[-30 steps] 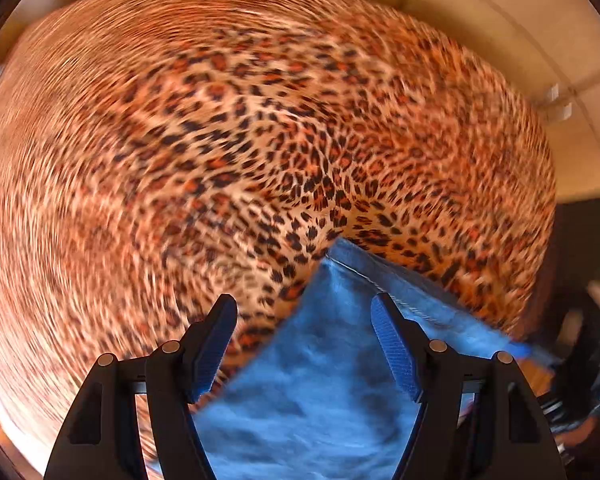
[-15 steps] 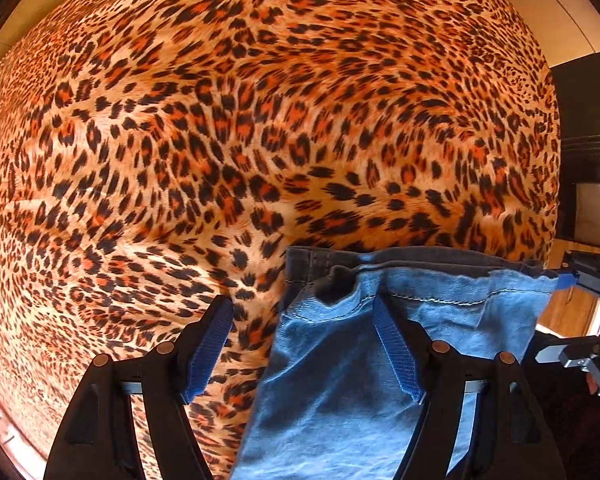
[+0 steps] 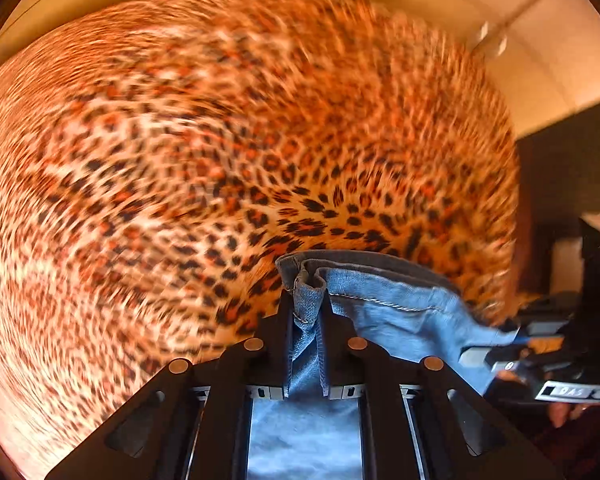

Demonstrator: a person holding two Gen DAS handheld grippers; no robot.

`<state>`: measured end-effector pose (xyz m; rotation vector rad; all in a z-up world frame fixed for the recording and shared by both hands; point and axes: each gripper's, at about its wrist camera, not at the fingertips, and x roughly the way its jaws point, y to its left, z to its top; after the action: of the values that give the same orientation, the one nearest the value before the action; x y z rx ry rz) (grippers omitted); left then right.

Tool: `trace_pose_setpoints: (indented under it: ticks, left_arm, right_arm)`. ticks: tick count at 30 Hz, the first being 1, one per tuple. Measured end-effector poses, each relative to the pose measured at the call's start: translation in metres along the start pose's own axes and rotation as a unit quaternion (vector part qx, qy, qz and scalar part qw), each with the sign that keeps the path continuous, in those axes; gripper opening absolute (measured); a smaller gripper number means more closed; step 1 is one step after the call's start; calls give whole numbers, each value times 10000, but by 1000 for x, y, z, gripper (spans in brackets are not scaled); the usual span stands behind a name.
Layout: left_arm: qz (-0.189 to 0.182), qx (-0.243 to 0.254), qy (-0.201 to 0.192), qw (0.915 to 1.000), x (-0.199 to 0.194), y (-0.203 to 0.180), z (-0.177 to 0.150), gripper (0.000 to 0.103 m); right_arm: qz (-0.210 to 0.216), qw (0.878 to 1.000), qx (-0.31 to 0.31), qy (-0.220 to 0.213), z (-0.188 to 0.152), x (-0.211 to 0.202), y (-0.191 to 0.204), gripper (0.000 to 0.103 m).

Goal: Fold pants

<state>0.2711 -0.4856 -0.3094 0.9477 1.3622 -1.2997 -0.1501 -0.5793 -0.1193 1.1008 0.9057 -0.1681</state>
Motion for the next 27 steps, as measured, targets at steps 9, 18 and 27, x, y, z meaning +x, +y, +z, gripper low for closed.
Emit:
trace_pose_setpoints:
  ticks: [9,18,27]
  left_arm:
    - [-133,-907,-848,9922,-117,33,-94,9]
    - [72,-2341,-1024,9668,-188,63,-259,10]
    - [24,-4251,-360,9044,-155,63,-423,11]
  right_arm:
    - [223,9896,-1407,183,-19,-26,87,8]
    - [410,9273,-3354,1610,-103,30,199,12]
    - [-601,7860,-4942,3666,-224,138,219,33]
